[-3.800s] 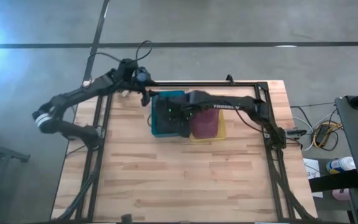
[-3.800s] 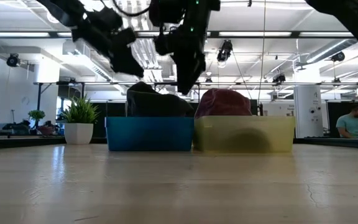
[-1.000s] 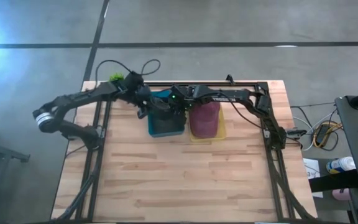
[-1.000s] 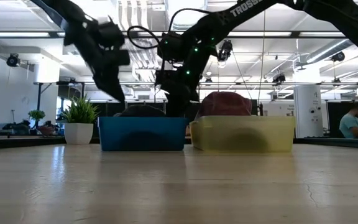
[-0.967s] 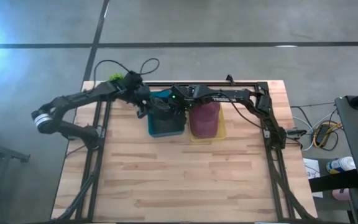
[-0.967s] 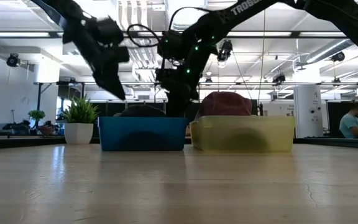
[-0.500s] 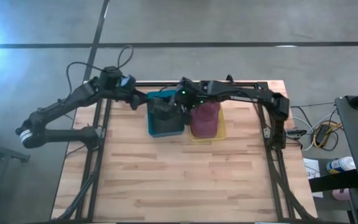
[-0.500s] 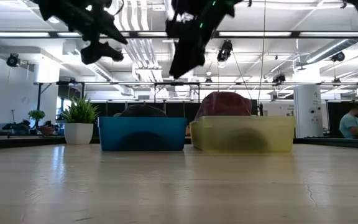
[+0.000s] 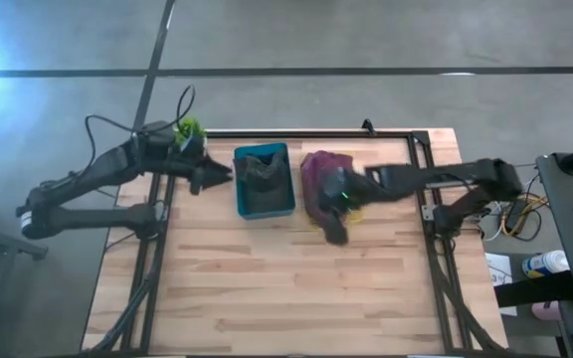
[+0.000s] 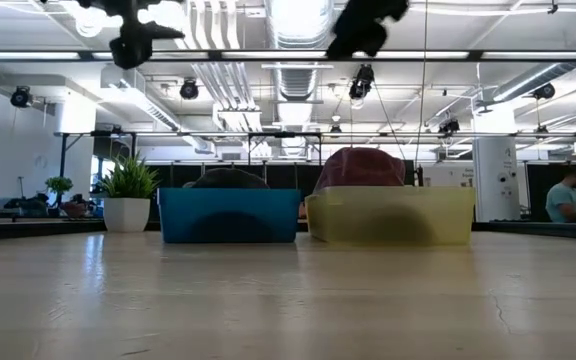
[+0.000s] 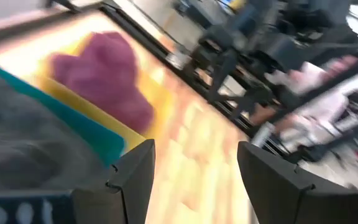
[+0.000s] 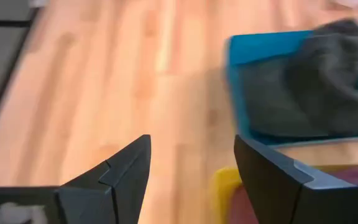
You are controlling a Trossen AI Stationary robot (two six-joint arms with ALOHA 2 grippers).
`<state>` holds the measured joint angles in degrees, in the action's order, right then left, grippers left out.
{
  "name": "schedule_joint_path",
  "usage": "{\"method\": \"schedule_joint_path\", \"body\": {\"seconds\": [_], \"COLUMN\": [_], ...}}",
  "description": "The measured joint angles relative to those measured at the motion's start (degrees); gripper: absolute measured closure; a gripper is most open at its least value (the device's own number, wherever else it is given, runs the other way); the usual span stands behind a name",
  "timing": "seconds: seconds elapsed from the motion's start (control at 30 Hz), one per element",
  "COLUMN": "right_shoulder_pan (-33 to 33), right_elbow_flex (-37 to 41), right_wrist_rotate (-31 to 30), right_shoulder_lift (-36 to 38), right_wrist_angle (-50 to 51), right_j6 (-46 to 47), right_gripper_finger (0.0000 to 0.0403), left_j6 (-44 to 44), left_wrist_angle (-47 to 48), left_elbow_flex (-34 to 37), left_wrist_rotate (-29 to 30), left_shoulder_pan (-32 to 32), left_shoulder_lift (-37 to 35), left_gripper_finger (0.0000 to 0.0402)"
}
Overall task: Pick & Place hat
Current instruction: Return to Home Position
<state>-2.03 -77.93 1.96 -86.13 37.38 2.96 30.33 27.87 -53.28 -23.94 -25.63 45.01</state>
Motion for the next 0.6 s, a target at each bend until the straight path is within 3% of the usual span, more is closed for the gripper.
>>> {"method": "schedule_joint_path", "body": {"seconds": [0.17, 0.37, 0.6], "right_shoulder_pan": [-7.95, -11.01, -15.97], "right_elbow_flex": [10.61, 20.12, 35.05], "right_wrist_rotate": [-3.7, -6.73, -0.11], "right_shoulder_lift": [9.74, 19.84, 29.04], "right_wrist_angle": [-6.88, -9.23, -37.43], "right_j6": [7.11, 21.97, 19.27], "right_gripper_finger": [0.0175, 0.0174, 0.0175], "left_j6": [5.24, 14.54, 10.29], "left_wrist_angle": [0.0, -0.25, -7.02], "left_elbow_flex": [0.04, 0.07, 0.59], "left_wrist_rotate": [0.02, 3.54, 4.93], "left_shoulder_pan": [7.77, 12.37, 21.01], "left_shoulder_lift": [-0.9, -0.44, -0.21], "left_gripper_finger": [0.0179, 0.0179, 0.0179]}}
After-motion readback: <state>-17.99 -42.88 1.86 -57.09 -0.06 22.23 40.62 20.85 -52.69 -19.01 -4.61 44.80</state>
